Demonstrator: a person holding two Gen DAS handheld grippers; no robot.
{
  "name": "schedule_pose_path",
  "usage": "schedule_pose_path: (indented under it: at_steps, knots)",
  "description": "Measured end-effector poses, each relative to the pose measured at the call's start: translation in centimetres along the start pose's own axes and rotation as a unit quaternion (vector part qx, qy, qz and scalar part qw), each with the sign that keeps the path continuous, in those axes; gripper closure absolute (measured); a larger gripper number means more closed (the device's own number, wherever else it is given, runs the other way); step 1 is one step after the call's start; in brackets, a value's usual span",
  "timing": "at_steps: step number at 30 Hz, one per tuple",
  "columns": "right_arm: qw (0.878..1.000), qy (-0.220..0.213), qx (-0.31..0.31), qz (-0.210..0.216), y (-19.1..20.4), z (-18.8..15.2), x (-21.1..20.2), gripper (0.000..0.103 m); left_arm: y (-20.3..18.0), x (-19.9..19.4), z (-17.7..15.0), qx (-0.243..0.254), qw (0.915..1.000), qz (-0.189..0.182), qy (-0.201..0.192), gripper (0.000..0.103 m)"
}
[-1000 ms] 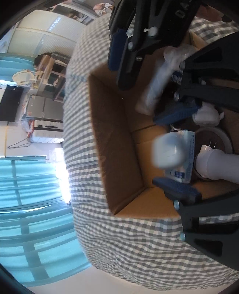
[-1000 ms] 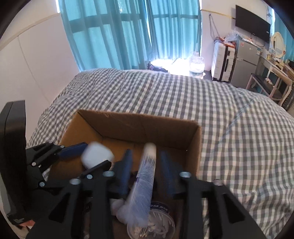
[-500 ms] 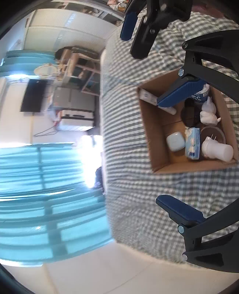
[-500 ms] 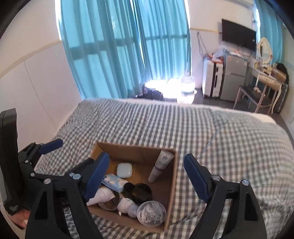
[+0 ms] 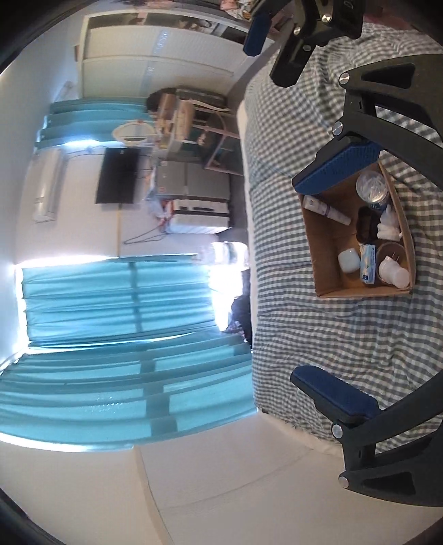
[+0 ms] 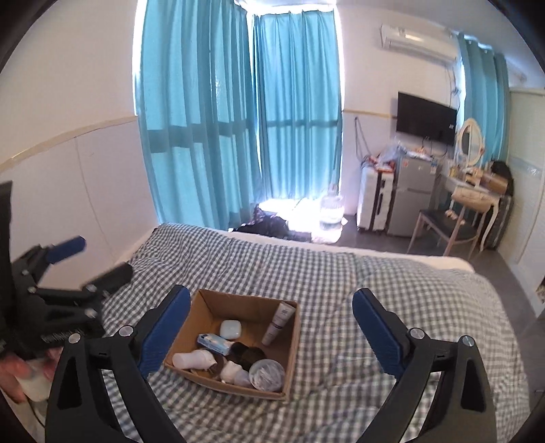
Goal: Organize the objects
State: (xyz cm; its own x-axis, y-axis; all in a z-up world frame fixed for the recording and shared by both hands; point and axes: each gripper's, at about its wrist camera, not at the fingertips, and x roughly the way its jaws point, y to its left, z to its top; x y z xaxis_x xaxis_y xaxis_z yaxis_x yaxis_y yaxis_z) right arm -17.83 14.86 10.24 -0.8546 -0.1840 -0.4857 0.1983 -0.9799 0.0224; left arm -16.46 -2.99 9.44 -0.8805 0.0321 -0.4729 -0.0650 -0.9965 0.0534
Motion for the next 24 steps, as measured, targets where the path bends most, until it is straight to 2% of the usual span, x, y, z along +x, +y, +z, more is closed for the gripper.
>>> schedule_pose_path:
  at_steps: [7, 12, 16, 18, 21, 24]
  knots:
    - [1.000, -0.015, -0.004, -0.014, -0.5, -1.9, -4.9, 0.004, 0.3, -4.2, -0.9, -0.016, 0.9998, -0.004, -0.010, 0.000]
    - [1.000, -0.019, -0.001, -0.019, -0.5, -4.5, -6.4, 0.004, -1.1, -5.5, -2.6, -0.011, 0.9999, -0.008, -0.008, 0.000]
    - [0.999, -0.036, 0.005, -0.025, -0.2, -7.4, -6.8, 0.004, -2.1, -6.7, -5.3, -0.013, 0.9994, -0.014, -0.028, 0.000]
    - [0.999, -0.043, 0.012, -0.029, -0.2, -9.0, -6.8, 0.004, -2.5, -6.9, -6.9, -0.012, 0.9993, -0.006, -0.035, 0.000]
    - [0.996, -0.065, 0.003, -0.068, 0.3, -11.7, -6.8, 0.004, -3.0, -7.3, -9.1, -0.009, 0.9987, 0.009, -0.049, 0.000]
    - [0.995, -0.072, 0.007, -0.071, 0.6, -14.1, -6.4, 0.004, -3.1, -7.6, -11.8, -0.009, 0.9967, 0.028, -0.075, 0.000]
